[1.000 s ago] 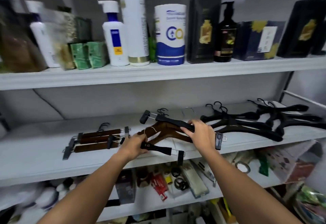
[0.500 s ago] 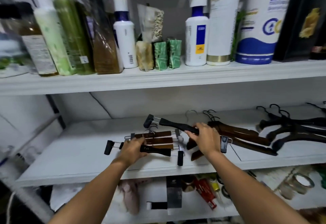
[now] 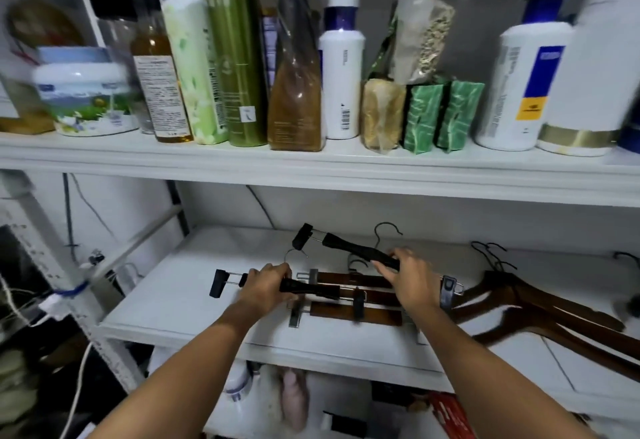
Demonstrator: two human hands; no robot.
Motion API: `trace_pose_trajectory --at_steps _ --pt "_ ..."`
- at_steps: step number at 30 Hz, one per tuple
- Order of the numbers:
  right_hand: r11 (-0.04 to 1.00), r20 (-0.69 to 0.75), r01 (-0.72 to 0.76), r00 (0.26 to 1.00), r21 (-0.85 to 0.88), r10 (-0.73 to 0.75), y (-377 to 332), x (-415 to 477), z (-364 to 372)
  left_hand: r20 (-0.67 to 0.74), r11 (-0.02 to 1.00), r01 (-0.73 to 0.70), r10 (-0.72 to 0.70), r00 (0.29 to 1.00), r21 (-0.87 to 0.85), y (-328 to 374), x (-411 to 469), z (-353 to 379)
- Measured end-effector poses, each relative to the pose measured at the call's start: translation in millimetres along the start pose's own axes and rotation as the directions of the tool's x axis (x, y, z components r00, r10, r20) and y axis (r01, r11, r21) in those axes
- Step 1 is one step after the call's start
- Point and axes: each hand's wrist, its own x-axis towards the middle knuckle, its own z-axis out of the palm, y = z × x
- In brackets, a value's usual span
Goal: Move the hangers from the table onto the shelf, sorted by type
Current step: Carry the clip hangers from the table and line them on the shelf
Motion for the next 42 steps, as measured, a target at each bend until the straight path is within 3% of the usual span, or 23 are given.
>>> trace_pose_trajectory --at_steps 9,22,37,42 --pt "0.999 0.065 0.036 0.997 -0.031 -0.034 -34.6 15.7 35.1 -0.002 0.998 0.059 -0.059 0.998 0.002 -63.0 25.6 -4.7" --pt "0.995 -0.029 -0.072 0.997 -0.063 0.071 -104.7 29.1 111.7 0.108 0.993 0.034 -0.021 0.994 -0.115 -176.6 97.3 1.6" --pt "0.995 0.021 -0.089 0.996 -0.046 0.09 -146.0 25.4 154.7 0.116 0.985 -0.169 0.173 0.978 -0.047 -211.5 148.4 38.6" --pt "0.998 0.133 -0.041 0.99 -0.047 0.047 -163.3 27.6 163.1 0.129 0.983 -0.165 0.175 0.976 -0.086 -240.4 152.1 15.3"
